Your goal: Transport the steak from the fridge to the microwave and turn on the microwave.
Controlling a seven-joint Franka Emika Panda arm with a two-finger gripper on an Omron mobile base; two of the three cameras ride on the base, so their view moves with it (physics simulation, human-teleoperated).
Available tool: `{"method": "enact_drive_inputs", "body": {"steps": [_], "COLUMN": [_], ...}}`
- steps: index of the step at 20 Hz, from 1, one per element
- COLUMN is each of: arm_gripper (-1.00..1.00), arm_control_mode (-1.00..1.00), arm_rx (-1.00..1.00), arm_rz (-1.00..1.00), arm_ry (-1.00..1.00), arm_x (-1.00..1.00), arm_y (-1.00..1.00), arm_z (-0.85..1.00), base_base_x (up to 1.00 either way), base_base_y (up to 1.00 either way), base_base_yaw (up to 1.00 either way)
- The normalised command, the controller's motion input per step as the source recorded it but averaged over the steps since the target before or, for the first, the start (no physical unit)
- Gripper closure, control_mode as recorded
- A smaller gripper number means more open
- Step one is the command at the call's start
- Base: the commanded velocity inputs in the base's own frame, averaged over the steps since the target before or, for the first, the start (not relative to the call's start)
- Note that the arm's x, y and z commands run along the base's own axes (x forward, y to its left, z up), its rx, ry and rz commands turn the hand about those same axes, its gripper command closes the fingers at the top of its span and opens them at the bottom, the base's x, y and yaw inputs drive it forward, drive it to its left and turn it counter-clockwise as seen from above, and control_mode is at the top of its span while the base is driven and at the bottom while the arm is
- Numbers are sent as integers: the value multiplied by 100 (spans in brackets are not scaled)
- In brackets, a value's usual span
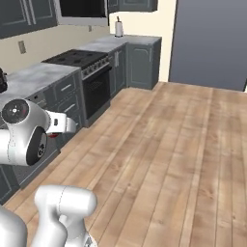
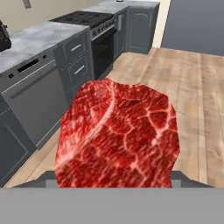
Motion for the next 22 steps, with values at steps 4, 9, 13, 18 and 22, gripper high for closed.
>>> {"method": "enact_drive_inputs", "body": {"steps": [4,9,13,18,22], "arm_gripper": [100,100,100,100,100], "arm_control_mode": [100,100,100,100,100], "arm_rx": [0,0,0,0,0], "arm_rz": [0,0,0,0,0], "arm_ry": [0,0,0,0,0], "arm_x": [0,0,0,0,0], "arm_y": [0,0,0,0,0], "arm_z": [0,0,0,0,0], "base_base_x": [68,69,67,67,69], "base_base_y": [-14,-14,-14,-13,-14], "base_base_yaw": [0,0,0,0,0]}}
